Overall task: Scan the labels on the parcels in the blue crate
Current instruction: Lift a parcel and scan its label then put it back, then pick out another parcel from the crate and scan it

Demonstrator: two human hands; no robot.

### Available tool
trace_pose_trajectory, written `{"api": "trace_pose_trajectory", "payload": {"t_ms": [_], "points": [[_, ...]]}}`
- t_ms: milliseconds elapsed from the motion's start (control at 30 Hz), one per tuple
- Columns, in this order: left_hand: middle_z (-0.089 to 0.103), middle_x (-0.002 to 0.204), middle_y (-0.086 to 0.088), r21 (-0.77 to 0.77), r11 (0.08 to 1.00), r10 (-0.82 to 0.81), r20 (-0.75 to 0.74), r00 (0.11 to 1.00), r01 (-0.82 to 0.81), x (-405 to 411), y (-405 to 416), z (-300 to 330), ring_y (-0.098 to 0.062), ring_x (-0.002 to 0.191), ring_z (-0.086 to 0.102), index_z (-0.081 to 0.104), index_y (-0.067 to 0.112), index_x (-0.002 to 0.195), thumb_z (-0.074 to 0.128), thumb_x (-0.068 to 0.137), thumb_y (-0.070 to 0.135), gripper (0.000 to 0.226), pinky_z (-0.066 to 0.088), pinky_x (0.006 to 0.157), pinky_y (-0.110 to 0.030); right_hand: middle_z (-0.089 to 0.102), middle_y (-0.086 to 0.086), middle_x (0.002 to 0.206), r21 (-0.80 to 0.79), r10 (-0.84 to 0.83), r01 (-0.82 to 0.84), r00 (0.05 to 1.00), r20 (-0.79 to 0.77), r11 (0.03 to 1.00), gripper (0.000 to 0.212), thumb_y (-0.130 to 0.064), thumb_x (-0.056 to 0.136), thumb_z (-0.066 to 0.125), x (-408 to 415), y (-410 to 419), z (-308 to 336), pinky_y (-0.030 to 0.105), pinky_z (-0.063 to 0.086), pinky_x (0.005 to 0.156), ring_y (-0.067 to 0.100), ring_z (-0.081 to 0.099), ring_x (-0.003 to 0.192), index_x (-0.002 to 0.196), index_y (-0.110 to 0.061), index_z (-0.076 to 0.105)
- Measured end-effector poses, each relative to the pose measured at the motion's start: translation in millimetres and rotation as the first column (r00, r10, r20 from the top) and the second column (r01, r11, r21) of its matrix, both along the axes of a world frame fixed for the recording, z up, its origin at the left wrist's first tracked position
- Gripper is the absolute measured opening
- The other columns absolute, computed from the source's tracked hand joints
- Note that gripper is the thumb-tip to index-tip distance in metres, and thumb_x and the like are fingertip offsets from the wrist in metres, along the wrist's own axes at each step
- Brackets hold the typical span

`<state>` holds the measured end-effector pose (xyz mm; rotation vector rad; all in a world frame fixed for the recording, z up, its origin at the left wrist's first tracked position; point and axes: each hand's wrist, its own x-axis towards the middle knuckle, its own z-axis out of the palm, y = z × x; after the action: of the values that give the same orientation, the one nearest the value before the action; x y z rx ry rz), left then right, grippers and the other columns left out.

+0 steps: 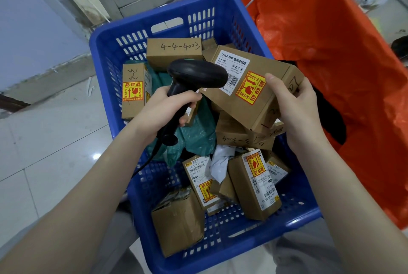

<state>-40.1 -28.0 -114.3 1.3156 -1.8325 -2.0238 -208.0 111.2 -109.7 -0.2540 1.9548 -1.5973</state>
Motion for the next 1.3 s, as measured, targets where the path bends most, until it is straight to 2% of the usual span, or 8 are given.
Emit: {"api": "trace_pose_trajectory", "payload": {"t_ms": [200,500,733,867,1033,1133,1233,1300], "points": [[0.045,0.042,0.006,-0.003,1.0,0.013,-0.011,1.0,-0.013,1,-1,-1,-0.011,0.041,0.041,0.054,0.01,0.066,0.062,0.087,0.024,0.027,0.039,0.054,-0.027,0.065,-0.015,0.097,0.008,0.003,-0.002,1.0,-0.015,1.0,0.022,-0.035,0.084,0.067,-1,0,-2,0.014,0.053,0.067,-0.004,0.065,0.084,0.101,-0.032,0.053],[0.052,0.044,0.007,-0.009,0.996,0.088,-0.003,0.996,-0.088,1,-3,-1,-0.013,0.043,0.042,0.056,0.007,0.076,0.065,0.085,0.027,0.023,0.039,0.055,-0.03,0.061,-0.015,0.093,0.058,0.031,-0.026,0.995,-0.091,0.998,0.029,-0.03,0.083,0.069,2,0,-4,0.006,0.048,0.058,-0.004,0.062,0.081,0.107,-0.023,0.053],[0.057,0.051,0.01,-0.029,0.991,0.133,0.025,0.991,-0.132,1,-3,0,-0.01,0.044,0.045,0.062,0.005,0.092,0.066,0.087,0.028,0.024,0.04,0.049,-0.022,0.06,-0.015,0.092,0.168,0.096,-0.061,0.972,-0.214,0.984,0.033,-0.033,0.079,0.071,9,-1,-5,0.036,0.056,0.081,0.01,0.064,0.093,0.103,-0.021,0.052],[0.059,0.052,0.01,-0.052,0.986,0.159,0.035,0.987,-0.157,0,-2,1,-0.006,0.042,0.049,0.061,0.009,0.09,0.065,0.088,0.027,0.019,0.041,0.045,-0.016,0.06,-0.015,0.09,0.194,0.106,-0.052,0.955,-0.277,0.98,0.035,-0.033,0.079,0.07,14,-1,-7,0.034,0.055,0.079,0.003,0.061,0.087,0.104,-0.019,0.051],[0.07,0.104,-0.002,-0.063,0.987,0.154,0.057,0.986,-0.151,-1,-4,-2,-0.004,0.056,0.066,0.064,0.011,0.11,0.066,0.086,0.028,0.029,0.054,0.059,-0.018,0.057,0.004,0.114,0.237,0.193,-0.117,0.925,-0.327,0.964,0.045,-0.04,0.076,0.069,35,-4,-18,0.042,0.053,0.086,0.018,0.057,0.106,0.105,-0.021,0.041],[0.07,0.112,-0.004,-0.049,0.988,0.147,0.064,0.987,-0.144,-1,-3,-2,-0.004,0.056,0.067,0.065,0.013,0.11,0.067,0.086,0.028,0.029,0.054,0.061,-0.019,0.054,0.004,0.115,0.271,0.271,-0.185,0.906,-0.325,0.945,0.049,-0.034,0.078,0.073,40,-4,-24,0.033,0.053,0.082,0.017,0.056,0.105,0.108,-0.022,0.035],[0.071,0.111,-0.005,-0.066,0.989,0.14,0.068,0.988,-0.136,-2,-2,-2,-0.003,0.052,0.064,0.066,0.011,0.108,0.067,0.085,0.028,0.029,0.053,0.056,-0.015,0.059,0.0,0.109,0.326,0.36,-0.272,0.899,-0.249,0.905,0.058,-0.036,0.079,0.073,39,-2,-24,0.015,0.046,0.065,0.006,0.059,0.087,0.117,-0.025,0.031],[0.072,0.111,-0.005,-0.072,0.989,0.133,0.069,0.989,-0.128,-2,-2,-2,-0.003,0.052,0.064,0.066,0.012,0.107,0.067,0.085,0.029,0.028,0.052,0.056,-0.016,0.061,0.001,0.113,0.378,0.428,-0.318,0.868,-0.253,0.869,0.066,-0.038,0.079,0.072,39,-1,-25,0.017,0.045,0.066,0.009,0.06,0.088,0.129,-0.027,0.03]]}}
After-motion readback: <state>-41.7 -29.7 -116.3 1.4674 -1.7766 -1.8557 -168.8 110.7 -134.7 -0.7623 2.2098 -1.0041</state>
